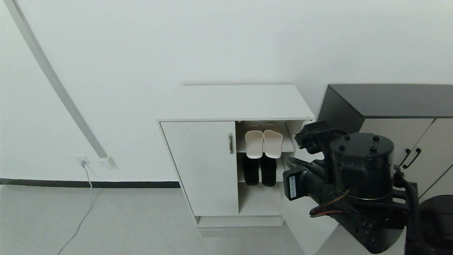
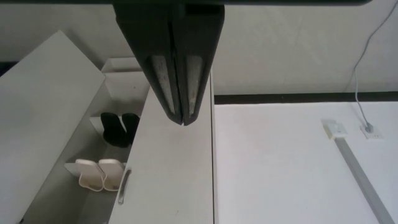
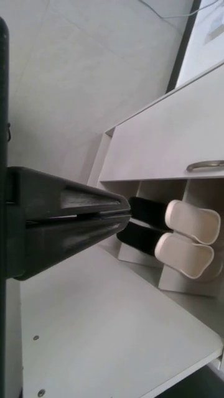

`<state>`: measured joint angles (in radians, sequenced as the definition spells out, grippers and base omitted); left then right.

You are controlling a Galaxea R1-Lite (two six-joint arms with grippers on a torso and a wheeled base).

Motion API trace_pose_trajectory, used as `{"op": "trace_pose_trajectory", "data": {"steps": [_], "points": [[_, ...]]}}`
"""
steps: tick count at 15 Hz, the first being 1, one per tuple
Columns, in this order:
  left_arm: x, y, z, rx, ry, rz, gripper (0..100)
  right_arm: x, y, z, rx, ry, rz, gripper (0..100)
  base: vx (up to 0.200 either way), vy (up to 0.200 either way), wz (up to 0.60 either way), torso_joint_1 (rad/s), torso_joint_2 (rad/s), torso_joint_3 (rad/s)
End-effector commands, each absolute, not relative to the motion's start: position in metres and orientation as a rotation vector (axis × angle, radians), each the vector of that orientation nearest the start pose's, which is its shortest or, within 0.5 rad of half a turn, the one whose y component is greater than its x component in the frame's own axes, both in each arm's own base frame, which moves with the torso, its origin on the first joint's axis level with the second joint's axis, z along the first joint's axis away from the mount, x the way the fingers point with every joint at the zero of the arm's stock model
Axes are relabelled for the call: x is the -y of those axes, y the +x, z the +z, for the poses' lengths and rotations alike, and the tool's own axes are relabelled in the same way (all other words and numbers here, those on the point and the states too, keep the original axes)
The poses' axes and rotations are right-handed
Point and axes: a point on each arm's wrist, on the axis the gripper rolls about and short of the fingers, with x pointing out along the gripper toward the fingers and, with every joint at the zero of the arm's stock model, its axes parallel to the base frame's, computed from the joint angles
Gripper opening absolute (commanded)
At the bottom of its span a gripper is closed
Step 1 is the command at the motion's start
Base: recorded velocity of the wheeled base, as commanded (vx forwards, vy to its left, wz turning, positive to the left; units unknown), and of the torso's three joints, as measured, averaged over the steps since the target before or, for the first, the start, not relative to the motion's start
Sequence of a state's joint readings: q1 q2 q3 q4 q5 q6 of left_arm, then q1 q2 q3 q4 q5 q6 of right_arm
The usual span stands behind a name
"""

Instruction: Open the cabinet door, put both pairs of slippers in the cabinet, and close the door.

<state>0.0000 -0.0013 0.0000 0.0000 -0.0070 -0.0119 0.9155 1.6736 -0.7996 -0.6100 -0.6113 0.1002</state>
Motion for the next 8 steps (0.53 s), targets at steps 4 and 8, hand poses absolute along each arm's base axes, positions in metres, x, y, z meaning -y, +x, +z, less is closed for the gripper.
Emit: {"op": "trace_pose_trajectory", "data": {"steps": [4, 8], "points": [[0.0001, -0.0228, 0.0755, 0.000, -0.012, -0.006, 0, -0.2285, 0.1918, 0.1837, -0.214, -0.092, 0.291, 0, 0.000, 0.000, -0.60, 0.005, 0.00, -0.001], [0.0001, -0.0228, 0.0755, 0.000, -0.012, -0.006, 0, -0.2277, 0.1917, 0.1820, -0.218, -0.098, 0.290, 0, 0.000, 0.000, -0.30, 0.007, 0.00, -0.002]]}}
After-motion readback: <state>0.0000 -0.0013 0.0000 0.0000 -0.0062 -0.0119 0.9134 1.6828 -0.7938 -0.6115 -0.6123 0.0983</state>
